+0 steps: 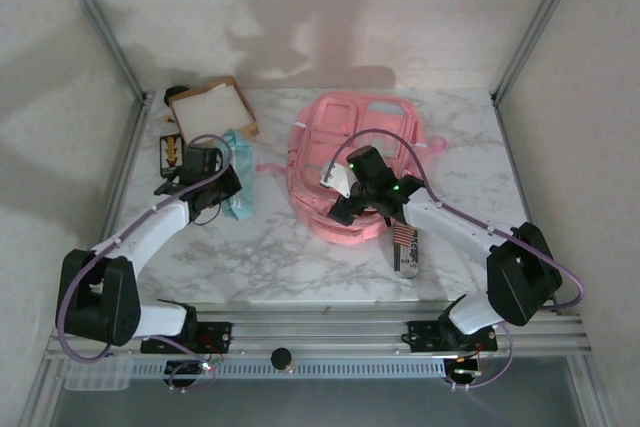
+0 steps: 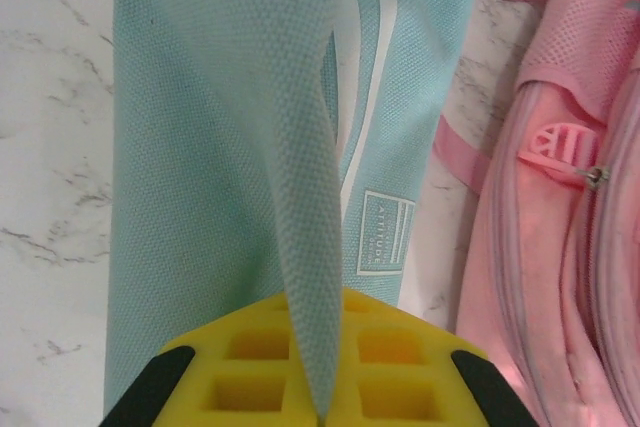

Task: Pack the student bag
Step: Pick up the pencil pouch from the middle-left of the table, then open the student bag at the top-center of the table.

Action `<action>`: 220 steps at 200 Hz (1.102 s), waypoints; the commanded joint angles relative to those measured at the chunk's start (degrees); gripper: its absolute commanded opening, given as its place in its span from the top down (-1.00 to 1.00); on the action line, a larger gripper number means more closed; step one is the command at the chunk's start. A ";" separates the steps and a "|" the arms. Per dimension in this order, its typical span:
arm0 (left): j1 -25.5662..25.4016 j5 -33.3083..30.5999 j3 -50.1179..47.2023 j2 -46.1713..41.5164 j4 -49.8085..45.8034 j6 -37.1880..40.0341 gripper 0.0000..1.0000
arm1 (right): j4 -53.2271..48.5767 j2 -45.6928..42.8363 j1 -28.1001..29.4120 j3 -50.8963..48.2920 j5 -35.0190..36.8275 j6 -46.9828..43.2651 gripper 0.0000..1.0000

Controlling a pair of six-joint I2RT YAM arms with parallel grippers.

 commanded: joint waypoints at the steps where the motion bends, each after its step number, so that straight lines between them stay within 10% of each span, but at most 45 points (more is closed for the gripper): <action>1: 0.14 2.45 0.22 -2.71 -1.40 -0.89 1.00 | -1.33 0.33 0.14 -0.90 -1.09 -4.16 -0.97; 67: 0.16 5.45 0.06 -5.35 -1.34 -2.51 1.00 | 7.44 4.75 -2.94 -1.06 9.02 -9.95 -0.91; 93: 0.19 7.94 -0.31 -6.93 -0.54 -3.80 1.00 | 8.52 4.80 -3.20 3.18 10.15 -9.46 -0.42; 134: 0.11 14.54 -2.14 -12.37 2.96 -8.87 1.00 | 2.68 8.43 -3.31 11.70 7.60 -4.58 1.00; 179: -2.69 21.97 -7.65 -20.50 18.57 -24.11 1.00 | -1.97 11.18 -3.21 20.86 -1.09 9.93 1.00; 220: -9.83 14.51 -13.53 -23.08 29.31 -38.74 1.00 | -3.24 11.23 -3.33 25.45 1.20 13.26 1.00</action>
